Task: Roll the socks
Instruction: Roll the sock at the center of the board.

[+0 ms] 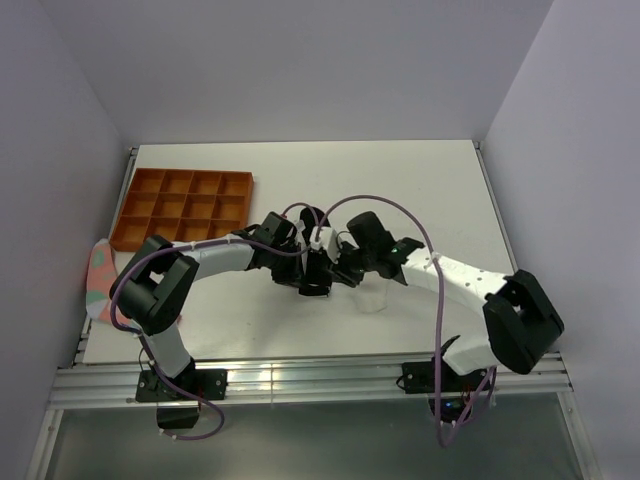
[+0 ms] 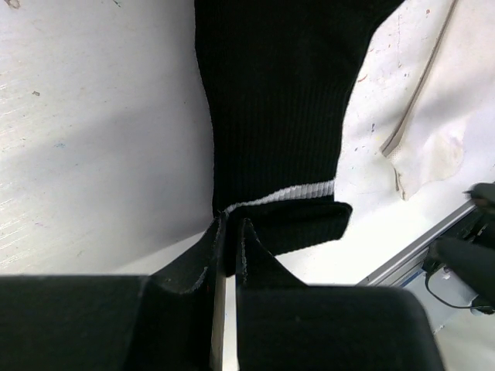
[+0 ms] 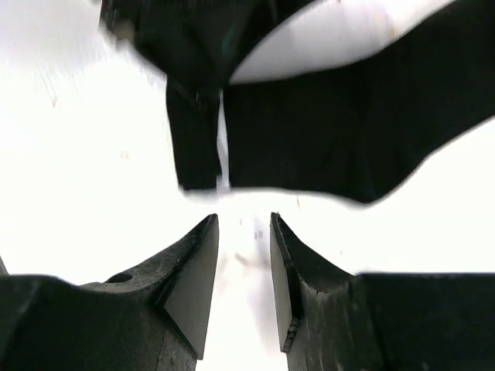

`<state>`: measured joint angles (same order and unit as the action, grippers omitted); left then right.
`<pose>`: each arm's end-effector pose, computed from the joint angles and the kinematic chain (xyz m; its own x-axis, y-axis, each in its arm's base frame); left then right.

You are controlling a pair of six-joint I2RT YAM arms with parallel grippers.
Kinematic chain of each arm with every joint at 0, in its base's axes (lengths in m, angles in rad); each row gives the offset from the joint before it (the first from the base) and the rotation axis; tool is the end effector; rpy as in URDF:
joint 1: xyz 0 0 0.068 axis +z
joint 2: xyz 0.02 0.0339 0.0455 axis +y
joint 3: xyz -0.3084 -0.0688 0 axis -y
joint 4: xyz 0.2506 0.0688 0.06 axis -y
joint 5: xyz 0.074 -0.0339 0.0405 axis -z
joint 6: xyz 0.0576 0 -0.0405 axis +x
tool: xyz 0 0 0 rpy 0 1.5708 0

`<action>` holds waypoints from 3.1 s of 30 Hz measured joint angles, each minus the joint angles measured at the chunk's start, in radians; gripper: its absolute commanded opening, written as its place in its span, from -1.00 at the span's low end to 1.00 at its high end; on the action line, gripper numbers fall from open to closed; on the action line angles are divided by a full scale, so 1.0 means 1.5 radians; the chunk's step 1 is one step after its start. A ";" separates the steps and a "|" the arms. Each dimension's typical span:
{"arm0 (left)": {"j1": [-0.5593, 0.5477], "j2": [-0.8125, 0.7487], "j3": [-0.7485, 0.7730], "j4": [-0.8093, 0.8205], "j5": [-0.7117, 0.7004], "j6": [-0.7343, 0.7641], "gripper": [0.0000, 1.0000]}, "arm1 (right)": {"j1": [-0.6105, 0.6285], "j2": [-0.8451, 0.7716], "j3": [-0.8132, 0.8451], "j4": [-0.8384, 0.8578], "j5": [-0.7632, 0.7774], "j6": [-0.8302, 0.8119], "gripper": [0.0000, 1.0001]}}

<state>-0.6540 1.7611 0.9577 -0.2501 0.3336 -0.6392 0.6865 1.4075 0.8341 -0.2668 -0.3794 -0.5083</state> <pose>0.2735 -0.2334 0.1660 -0.9732 0.0358 -0.2271 0.1530 0.8382 -0.5234 0.2170 0.2054 0.2373 -0.1237 -0.6858 -0.7172 -0.9617 0.2610 -0.0838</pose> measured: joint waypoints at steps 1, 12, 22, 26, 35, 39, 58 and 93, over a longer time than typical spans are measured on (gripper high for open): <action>0.000 0.000 0.000 0.000 0.000 0.000 -0.99 | -0.006 -0.017 -0.013 0.000 -0.005 -0.011 -0.21; -0.002 -0.001 -0.002 0.004 -0.001 -0.001 -0.99 | 0.015 -0.149 -0.139 0.073 -0.019 -0.136 -0.23; -0.006 -0.001 -0.002 0.009 -0.004 -0.001 -0.99 | 0.121 -0.108 -0.189 0.156 0.036 -0.215 -0.19; -0.006 -0.001 -0.002 0.008 -0.004 -0.001 -0.99 | 0.143 -0.086 -0.189 0.181 0.053 -0.232 -0.11; -0.008 -0.002 -0.002 0.008 -0.007 0.000 -0.99 | 0.177 -0.026 -0.176 0.204 0.103 -0.272 -0.09; -0.008 -0.002 -0.003 0.008 -0.007 0.000 -0.99 | 0.180 -0.007 -0.171 0.209 0.123 -0.287 -0.10; -0.008 -0.003 -0.003 0.009 -0.007 0.010 -0.99 | 0.181 0.073 -0.138 0.242 0.175 -0.326 -0.11; -0.017 -0.086 -0.075 0.053 -0.077 -0.130 -0.22 | 0.026 0.043 -0.030 -0.018 0.019 -0.211 -0.93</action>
<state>-0.6788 1.6325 0.8459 -0.1711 0.2184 -0.8345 0.7258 1.4715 0.7898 -0.2935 -0.3508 -0.8246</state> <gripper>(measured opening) 0.374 0.222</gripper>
